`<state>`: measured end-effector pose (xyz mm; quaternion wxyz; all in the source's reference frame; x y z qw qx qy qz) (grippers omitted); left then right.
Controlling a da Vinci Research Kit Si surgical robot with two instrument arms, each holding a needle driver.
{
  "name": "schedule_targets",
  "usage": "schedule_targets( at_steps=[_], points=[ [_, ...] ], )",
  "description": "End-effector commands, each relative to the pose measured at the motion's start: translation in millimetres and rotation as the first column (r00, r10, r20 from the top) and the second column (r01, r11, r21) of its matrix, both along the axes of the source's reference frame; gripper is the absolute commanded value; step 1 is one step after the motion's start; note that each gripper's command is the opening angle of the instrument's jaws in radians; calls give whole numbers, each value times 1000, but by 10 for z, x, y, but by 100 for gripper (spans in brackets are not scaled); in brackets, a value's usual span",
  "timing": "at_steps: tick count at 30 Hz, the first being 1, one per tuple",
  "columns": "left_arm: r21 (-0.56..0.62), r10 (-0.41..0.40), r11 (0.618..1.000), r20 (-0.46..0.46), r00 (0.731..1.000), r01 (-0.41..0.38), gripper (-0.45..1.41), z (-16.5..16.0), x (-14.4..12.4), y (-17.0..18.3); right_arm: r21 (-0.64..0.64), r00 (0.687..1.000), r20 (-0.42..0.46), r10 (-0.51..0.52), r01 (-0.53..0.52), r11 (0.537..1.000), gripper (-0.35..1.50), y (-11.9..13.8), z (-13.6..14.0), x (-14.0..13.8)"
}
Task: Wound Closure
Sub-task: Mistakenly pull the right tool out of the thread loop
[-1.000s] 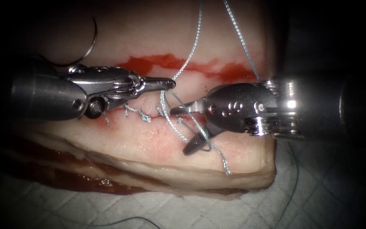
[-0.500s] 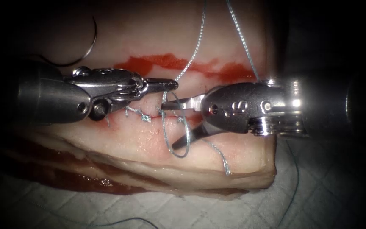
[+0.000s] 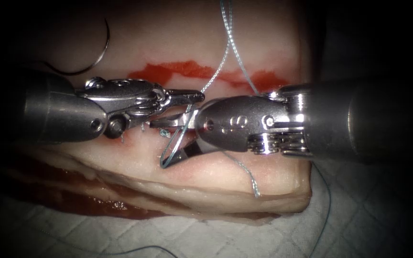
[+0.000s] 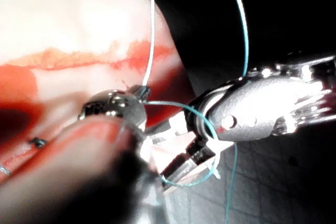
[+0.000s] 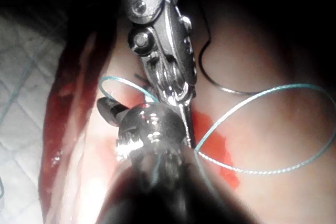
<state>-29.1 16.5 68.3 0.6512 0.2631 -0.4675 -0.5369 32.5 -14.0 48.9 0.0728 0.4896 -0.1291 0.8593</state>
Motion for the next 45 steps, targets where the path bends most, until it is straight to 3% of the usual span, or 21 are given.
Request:
schedule_targets(
  at_steps=[1,3,8,9,16,20,22,24,26,27,28,29,30,33,38,39,40,41,42,43,45],
  points=[
    [-1,-2,1000,2,1000,2,-45,4,-5,1,16,998,8,57,-57,998,57,-1,8,17],
    [-1,0,1000,4,1000,0,-45,3,-4,1,-1,994,40,102,-102,995,31,-4,11,20],
    [-8,13,1000,7,1000,-13,-45,1,4,3,-32,990,71,123,-121,992,73,-7,5,6],
    [-2,12,1000,-8,1000,-12,-45,-3,12,6,-18,980,51,194,-194,981,78,-9,3,-6],
    [84,83,994,-172,982,-70,-45,-23,42,27,60,949,41,314,-316,947,98,-23,3,-55],
    [98,90,992,-153,984,-75,-45,-33,54,37,82,939,63,339,-343,936,103,-26,6,-73],
    [113,106,989,-133,986,-91,-45,-41,61,41,97,914,87,397,-404,909,99,-22,8,-83],
    [137,120,985,-109,987,-104,-45,-47,63,42,144,857,109,503,-514,845,96,-14,9,-86],
    [149,126,983,-101,987,-110,-45,-57,66,43,228,761,69,645,-641,733,84,-3,14,-86],
    [149,126,983,-101,987,-110,-45,-57,66,43,228,761,69,645,-641,733,84,-3,14,-86],
    [153,127,982,-98,987,-111,-45,-59,66,44,272,719,75,691,-682,679,21,0,16,-85],
    [156,127,982,-97,987,-111,-45,-62,66,44,292,696,86,713,-702,649,-28,1,17,-83],
    [154,116,983,-86,989,-102,-45,-65,64,45,310,679,105,726,-717,625,-35,1,17,-82],
    [131,52,990,-20,998,-49,-45,-76,61,50,505,754,138,642,-611,610,-35,-6,12,-78],
    [128,29,991,-3,1000,-28,-45,-84,58,50,533,761,186,622,-610,586,-35,-11,7,-60],
    [134,46,990,16,999,-47,-45,-86,53,46,545,735,148,662,-619,565,-27,-13,9,-47],
    [134,46,990,16,999,-47,-45,-86,53,46,545,735,148,662,-619,565,-27,-13,9,-47],
    [137,55,989,26,998,-58,-45,-87,52,44,559,716,136,684,-626,544,0,-14,11,-37],
    [138,60,988,32,998,-64,-45,-87,50,42,562,713,125,690,-624,543,51,-14,13,-30],
    [137,62,988,34,997,-66,-45,-87,48,41,564,703,113,702,-628,537,76,-13,15,-22],
    [135,68,988,39,997,-73,-45,-87,45,37,574,672,68,738,-631,521,96,-11,19,-9]
  ],
)
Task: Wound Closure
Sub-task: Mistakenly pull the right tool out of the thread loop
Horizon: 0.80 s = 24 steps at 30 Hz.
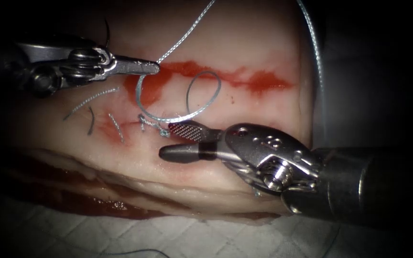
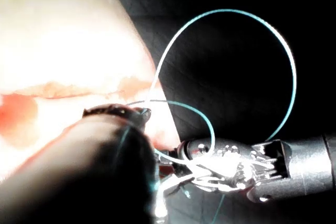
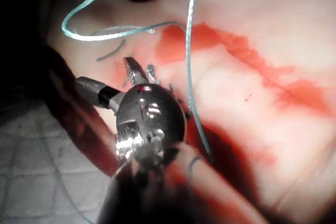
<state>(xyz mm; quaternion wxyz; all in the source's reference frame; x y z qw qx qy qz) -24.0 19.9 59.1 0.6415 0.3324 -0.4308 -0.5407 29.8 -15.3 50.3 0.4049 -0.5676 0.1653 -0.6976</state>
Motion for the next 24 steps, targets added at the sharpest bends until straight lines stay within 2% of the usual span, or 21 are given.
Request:
schedule_targets(
  at_steps=[1,3,6,12,14,20,24],
  points=[
    [-2,7,1000,5,1000,-7,-45,5,-7,1,1,998,-40,39,-39,999,100,4,7,22],
    [-2,19,1000,21,1000,-19,-45,6,-8,-3,3,994,-81,69,-69,998,96,10,9,28],
    [-3,54,999,46,998,-53,-45,7,-9,-8,0,991,-78,106,-106,994,88,19,11,29],
    [12,133,991,29,991,-133,-45,10,-8,-15,-10,985,-92,149,-150,989,78,29,16,11],
    [23,137,990,16,990,-137,-45,10,-6,-15,-10,983,-80,167,-168,986,73,31,17,5],
    [21,134,991,4,991,-134,-45,10,-4,-15,39,962,-112,251,-248,968,78,40,22,-7],
    [3,107,994,-33,994,-107,-45,11,2,-17,111,928,-192,318,-301,947,83,45,24,-9]
  ],
)
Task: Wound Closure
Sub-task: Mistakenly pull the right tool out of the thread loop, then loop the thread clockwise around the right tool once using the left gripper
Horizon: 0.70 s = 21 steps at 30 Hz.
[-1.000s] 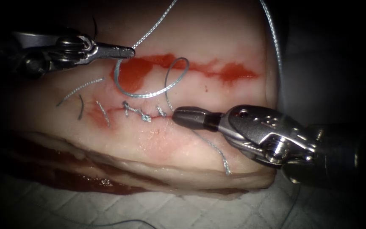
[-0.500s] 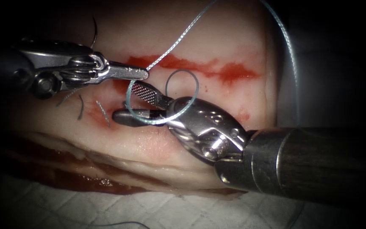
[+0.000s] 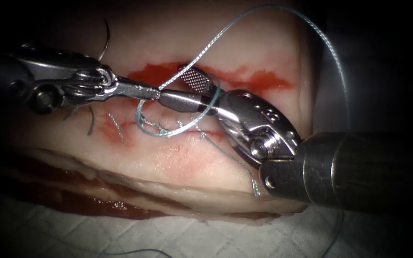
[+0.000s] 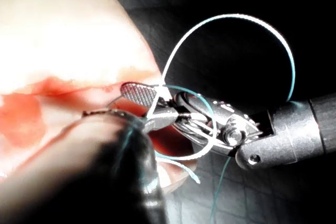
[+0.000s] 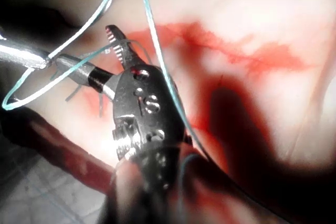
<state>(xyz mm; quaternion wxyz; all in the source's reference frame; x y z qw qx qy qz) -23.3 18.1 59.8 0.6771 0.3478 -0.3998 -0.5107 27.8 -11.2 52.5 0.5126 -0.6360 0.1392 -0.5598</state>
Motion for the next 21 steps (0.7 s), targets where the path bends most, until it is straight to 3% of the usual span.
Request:
schedule_targets(
  at_steps=[1,3,12,16,21],
  points=[
    [-3,-3,1000,1,1000,3,-45,4,-5,2,2,1000,-14,2,-2,1000,83,4,2,11],
    [-22,-24,999,-50,998,23,-45,11,-1,4,30,997,-68,25,-23,999,83,5,1,9],
    [-54,-55,997,-145,988,48,-45,38,4,5,69,984,-165,68,-58,996,84,8,-6,4],
    [-49,-83,996,-222,971,74,-45,62,-8,-5,59,972,-225,70,-58,997,84,10,-10,5],
    [-41,-82,996,-220,972,75,-45,83,-22,-16,55,970,-238,58,-46,997,84,9,-14,7]
  ],
)
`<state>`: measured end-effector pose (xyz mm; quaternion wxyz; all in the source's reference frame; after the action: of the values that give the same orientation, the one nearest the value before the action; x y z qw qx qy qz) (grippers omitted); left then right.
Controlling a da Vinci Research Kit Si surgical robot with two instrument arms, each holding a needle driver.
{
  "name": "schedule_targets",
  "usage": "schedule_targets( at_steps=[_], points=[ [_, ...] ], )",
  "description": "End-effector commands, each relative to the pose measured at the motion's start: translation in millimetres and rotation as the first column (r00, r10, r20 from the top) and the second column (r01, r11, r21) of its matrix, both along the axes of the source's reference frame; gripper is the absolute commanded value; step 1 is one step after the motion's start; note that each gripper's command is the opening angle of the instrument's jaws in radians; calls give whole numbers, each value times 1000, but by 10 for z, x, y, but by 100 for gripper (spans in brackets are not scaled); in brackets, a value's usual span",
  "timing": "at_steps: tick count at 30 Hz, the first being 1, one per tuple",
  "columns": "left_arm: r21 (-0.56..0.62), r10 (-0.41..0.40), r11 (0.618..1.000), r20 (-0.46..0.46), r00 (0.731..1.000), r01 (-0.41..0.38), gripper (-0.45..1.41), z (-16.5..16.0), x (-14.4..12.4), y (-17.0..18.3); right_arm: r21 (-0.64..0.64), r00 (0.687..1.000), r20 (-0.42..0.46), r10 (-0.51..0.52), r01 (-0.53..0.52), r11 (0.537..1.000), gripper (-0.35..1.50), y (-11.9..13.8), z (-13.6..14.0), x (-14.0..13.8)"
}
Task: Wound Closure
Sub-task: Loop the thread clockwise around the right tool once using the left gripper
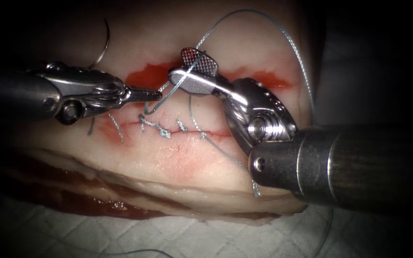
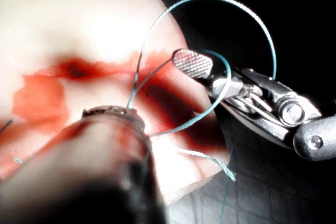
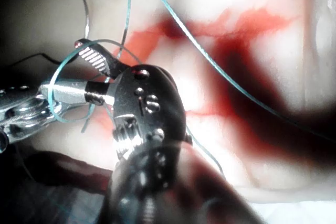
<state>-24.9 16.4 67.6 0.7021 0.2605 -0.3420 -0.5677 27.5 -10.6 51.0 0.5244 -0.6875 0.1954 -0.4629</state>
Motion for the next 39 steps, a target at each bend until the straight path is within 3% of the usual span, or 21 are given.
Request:
schedule_targets(
  at_steps=[1,7,14,23,28,32,39],
  points=[
    [14,2,1000,14,1000,-2,-45,10,-10,-2,-4,1000,-9,-4,4,1000,84,4,1,10],
    [93,10,996,63,998,-16,-45,23,-30,-19,-3,1000,-12,4,-5,1000,84,6,-1,13],
    [117,12,993,71,997,-20,-45,12,-35,-16,-7,1000,-11,4,-4,1000,84,6,0,19],
    [56,-50,997,48,998,47,-45,16,-39,-3,-26,998,-37,-46,45,999,86,0,-4,26],
    [-21,-121,992,125,985,124,-45,18,-40,10,-47,992,-67,-104,101,994,83,-8,-8,28],
    [-152,-132,972,266,955,177,-45,21,-44,18,-42,982,-74,-173,170,985,83,-16,-11,34],
    [-239,-111,948,370,922,210,-45,14,-45,31,-6,929,-58,-365,366,931,73,-36,-12,44]
  ],
)
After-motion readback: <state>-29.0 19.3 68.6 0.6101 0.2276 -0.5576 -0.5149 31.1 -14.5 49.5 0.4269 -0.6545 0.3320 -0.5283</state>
